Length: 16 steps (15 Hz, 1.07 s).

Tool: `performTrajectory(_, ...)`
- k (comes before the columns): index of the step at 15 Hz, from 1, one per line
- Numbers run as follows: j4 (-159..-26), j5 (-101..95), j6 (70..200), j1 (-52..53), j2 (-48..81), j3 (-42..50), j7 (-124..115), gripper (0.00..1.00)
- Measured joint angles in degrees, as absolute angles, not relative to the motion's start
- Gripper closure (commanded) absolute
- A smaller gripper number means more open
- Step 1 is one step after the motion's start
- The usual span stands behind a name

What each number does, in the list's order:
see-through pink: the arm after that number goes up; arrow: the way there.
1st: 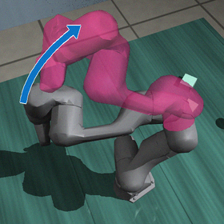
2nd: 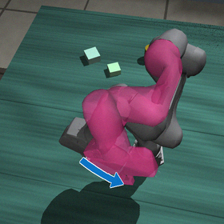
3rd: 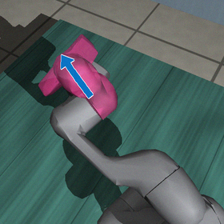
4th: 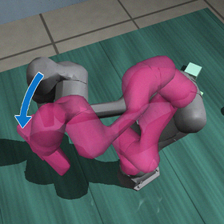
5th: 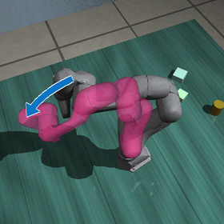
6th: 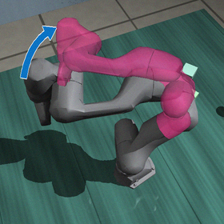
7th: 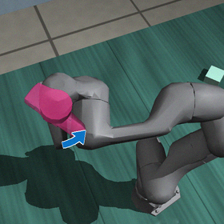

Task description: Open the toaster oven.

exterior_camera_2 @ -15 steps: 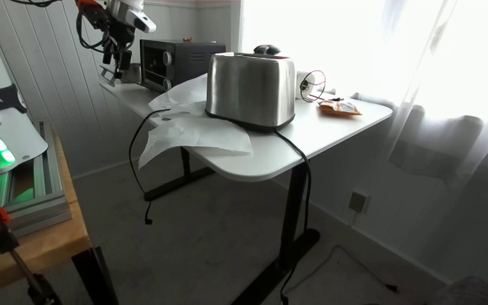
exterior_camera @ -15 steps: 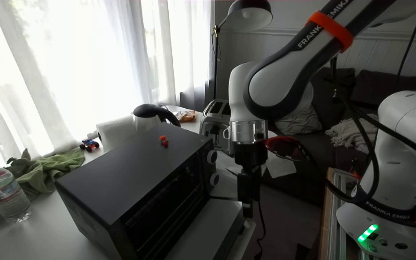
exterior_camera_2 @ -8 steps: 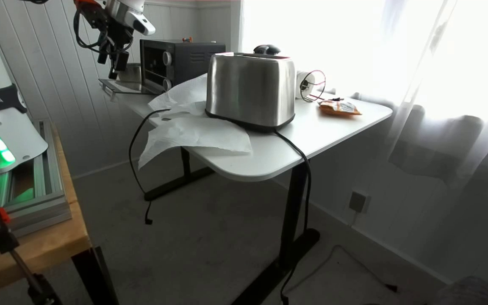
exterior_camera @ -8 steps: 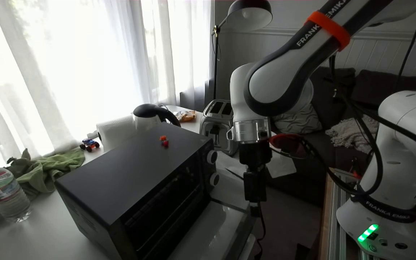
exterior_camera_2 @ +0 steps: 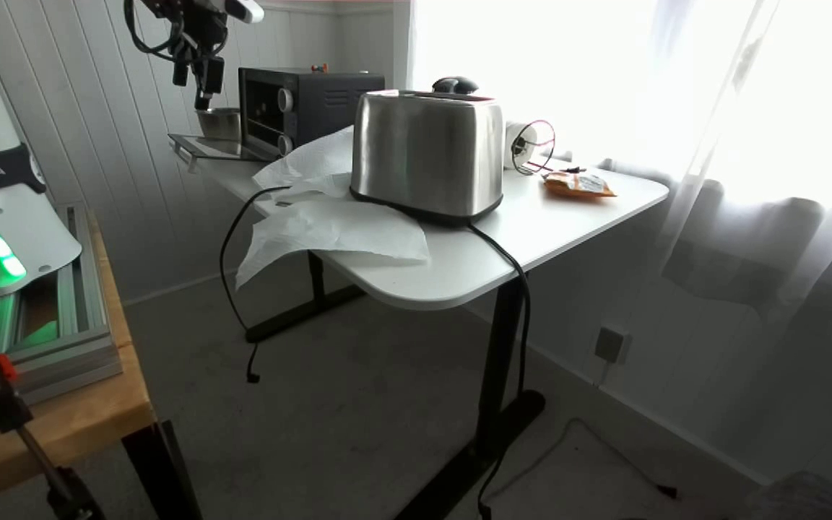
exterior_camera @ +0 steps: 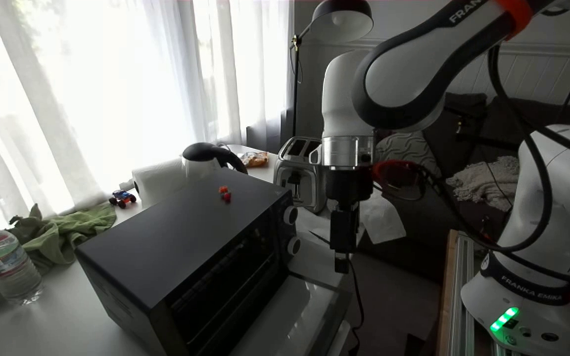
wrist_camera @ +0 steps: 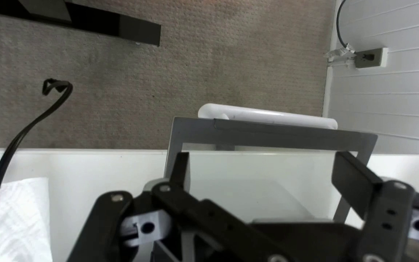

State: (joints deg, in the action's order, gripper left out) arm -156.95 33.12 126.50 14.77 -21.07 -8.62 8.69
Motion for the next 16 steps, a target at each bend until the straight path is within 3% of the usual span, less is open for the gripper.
performTrajectory(16,-147.3,23.2,111.3,14.8,-29.2,-9.9,-5.1,0.0)
